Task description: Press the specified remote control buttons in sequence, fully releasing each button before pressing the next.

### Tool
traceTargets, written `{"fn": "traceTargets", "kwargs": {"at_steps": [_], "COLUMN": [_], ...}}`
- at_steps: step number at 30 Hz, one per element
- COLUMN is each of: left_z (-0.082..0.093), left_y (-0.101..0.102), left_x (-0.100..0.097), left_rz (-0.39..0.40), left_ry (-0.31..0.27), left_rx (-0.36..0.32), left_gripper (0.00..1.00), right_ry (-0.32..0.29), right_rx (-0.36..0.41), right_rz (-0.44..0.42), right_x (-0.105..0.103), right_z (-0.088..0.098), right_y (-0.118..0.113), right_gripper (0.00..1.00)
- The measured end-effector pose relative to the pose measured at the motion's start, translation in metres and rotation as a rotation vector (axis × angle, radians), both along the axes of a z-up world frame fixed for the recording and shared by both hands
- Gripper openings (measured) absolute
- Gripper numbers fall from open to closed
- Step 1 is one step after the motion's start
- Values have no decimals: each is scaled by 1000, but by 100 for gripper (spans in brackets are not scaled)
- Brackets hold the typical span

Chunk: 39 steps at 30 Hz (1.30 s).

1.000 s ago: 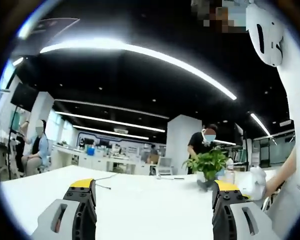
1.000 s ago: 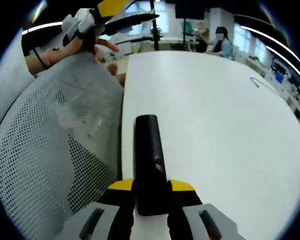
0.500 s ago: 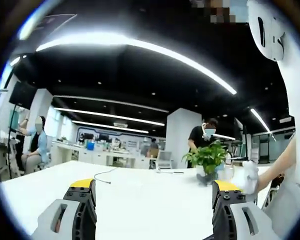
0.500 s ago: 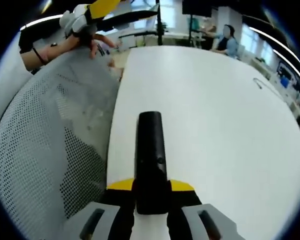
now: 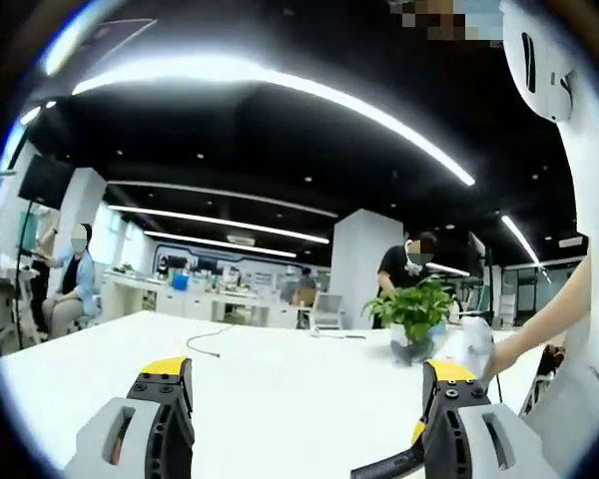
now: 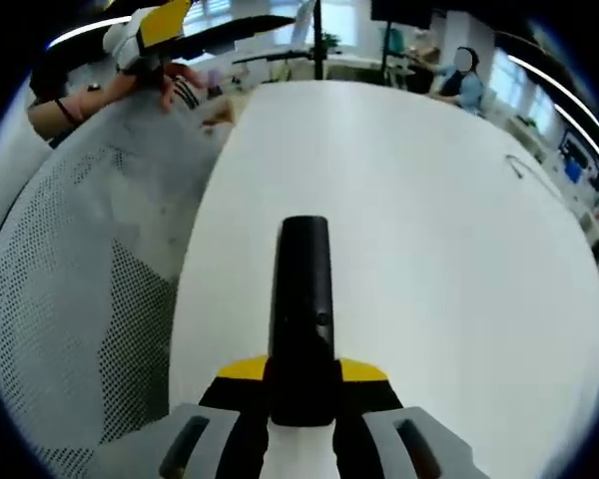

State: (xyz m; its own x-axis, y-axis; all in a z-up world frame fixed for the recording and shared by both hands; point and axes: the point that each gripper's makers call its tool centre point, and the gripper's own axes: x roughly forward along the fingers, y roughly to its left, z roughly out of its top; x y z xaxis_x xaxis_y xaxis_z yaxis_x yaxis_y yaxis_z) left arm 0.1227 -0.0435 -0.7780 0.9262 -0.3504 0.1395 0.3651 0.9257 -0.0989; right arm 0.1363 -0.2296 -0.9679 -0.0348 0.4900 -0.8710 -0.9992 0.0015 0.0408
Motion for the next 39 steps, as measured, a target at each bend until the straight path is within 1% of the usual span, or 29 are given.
{"fn": "traceTargets", "kwargs": {"at_steps": [4, 12, 16, 20, 29, 34, 39], "left_z": [0, -3, -2, -4, -8, -7, -8], "left_y": [1, 2, 2, 2, 1, 0, 0], "left_x": [0, 1, 0, 0, 0, -1, -1], "left_rz": [6, 9, 7, 7, 6, -1, 0], "left_ry": [-1, 14, 12, 22, 45, 44, 52], "left_rx": [7, 6, 7, 8, 21, 5, 10], "left_gripper": [100, 100, 99, 99, 99, 99, 99], "right_ry": [-19, -32, -36, -44, -44, -42, -40], "right_rx": [-27, -66, -76, -96, -133, -146, -161], "right_rz": [11, 18, 17, 32, 49, 43, 47], "right_x": [12, 36, 47, 58, 81, 94, 105], "right_z": [-1, -1, -2, -2, -2, -2, -2], "right_y": [-1, -5, -6, -8, -10, -11, -11], "right_gripper": [21, 21, 21, 21, 21, 21, 21]}}
